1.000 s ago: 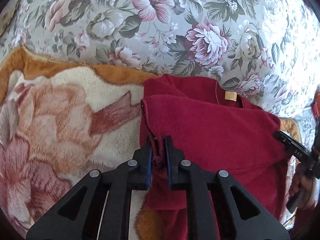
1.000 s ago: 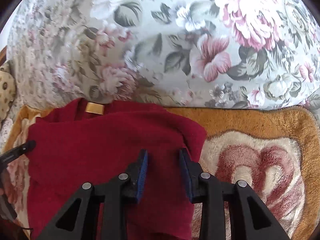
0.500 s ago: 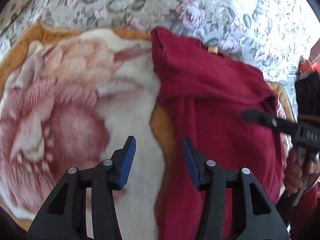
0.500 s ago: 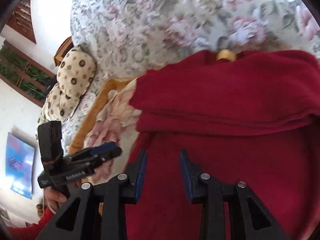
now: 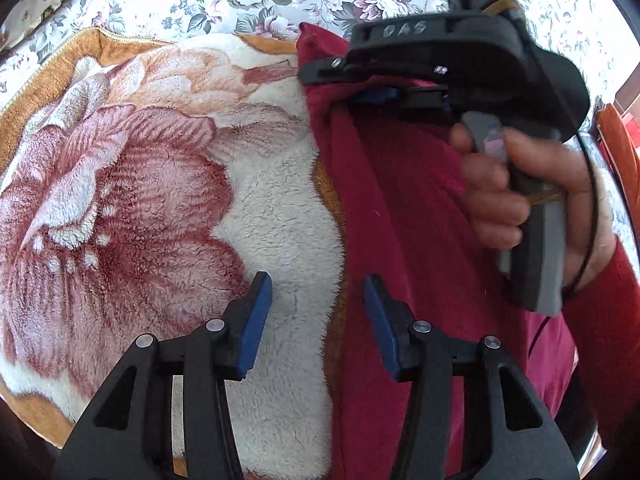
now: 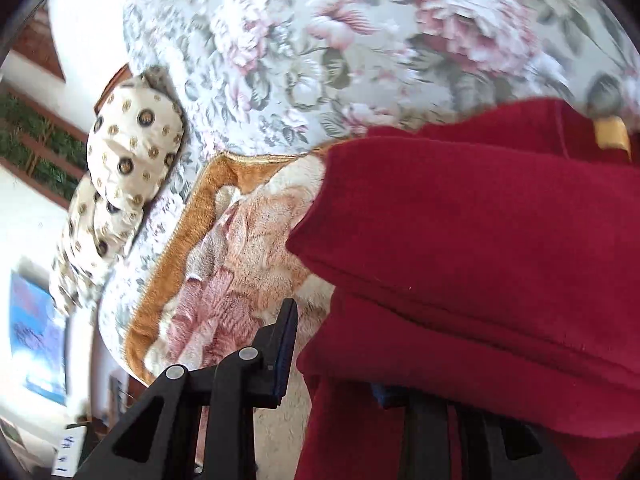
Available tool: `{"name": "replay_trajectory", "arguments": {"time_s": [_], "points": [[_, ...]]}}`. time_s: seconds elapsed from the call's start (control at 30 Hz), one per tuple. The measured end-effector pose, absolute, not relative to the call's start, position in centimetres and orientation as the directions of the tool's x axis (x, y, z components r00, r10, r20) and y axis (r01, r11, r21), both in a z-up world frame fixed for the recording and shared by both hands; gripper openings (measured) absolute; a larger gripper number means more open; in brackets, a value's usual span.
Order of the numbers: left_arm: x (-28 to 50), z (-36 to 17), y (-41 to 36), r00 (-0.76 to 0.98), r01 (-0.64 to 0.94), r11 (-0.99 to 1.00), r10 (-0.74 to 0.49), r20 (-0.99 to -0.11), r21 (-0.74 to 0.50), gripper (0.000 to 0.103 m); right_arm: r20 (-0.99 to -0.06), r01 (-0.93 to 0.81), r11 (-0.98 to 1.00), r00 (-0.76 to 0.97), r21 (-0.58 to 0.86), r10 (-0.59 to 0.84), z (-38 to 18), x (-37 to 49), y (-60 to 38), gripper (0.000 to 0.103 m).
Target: Fold small clothes
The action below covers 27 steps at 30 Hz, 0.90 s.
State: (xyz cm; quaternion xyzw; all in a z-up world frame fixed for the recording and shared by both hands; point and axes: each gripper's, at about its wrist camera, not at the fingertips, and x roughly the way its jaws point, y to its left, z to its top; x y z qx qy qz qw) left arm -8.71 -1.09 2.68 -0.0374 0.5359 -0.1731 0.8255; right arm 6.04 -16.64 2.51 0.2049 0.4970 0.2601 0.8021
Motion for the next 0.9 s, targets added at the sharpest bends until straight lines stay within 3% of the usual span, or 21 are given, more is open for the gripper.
{"name": "replay_trajectory", "arguments": {"time_s": [0.07,0.3,0.43,0.53,0.63,0.8,0.9], "points": [[-8.5,2.8,-0.7,0.361,0.237,0.936,-0.333,-0.871,-0.26,0.048,-0.721,-0.224,0.795,0.337,0.563,0.606,1.6,6.3,-16.3,0.034],[-9.1,4.2,0.2,0.392,0.231,0.939,-0.328,-0.86,-0.253,0.048,-0.621,-0.199,0.731,0.413,0.652,0.666,3.8,4.4,-20.7,0.033],[-9.3,4.3,0.1,0.393,0.231,0.941,-0.325,-0.86,-0.25,0.048,-0.595,-0.213,0.688,0.368,0.694,0.714,2.8,5.4,-18.5,0.033],[-9.5,4.4,-0.5,0.391,0.237,0.946,-0.3,-0.87,-0.22,0.048,-0.644,-0.187,0.7,0.286,0.689,0.71,0.5,6.2,-15.9,0.034],[-9.9,4.7,-0.2,0.401,0.23,0.945,-0.312,-0.862,-0.235,0.048,-0.631,-0.207,0.695,0.299,0.689,0.716,2.9,4.1,-17.9,0.034],[-10.6,5.5,-0.3,0.409,0.219,0.934,-0.352,-0.842,-0.284,0.048,-0.703,-0.172,0.862,0.515,0.477,0.491,8.2,-4.6,-27.3,0.034],[-10.9,5.6,-1.4,0.404,0.228,0.922,-0.381,-0.831,-0.312,0.048,-0.742,-0.074,0.89,0.523,0.45,0.419,7.6,-6.8,-33.1,0.034]]}}
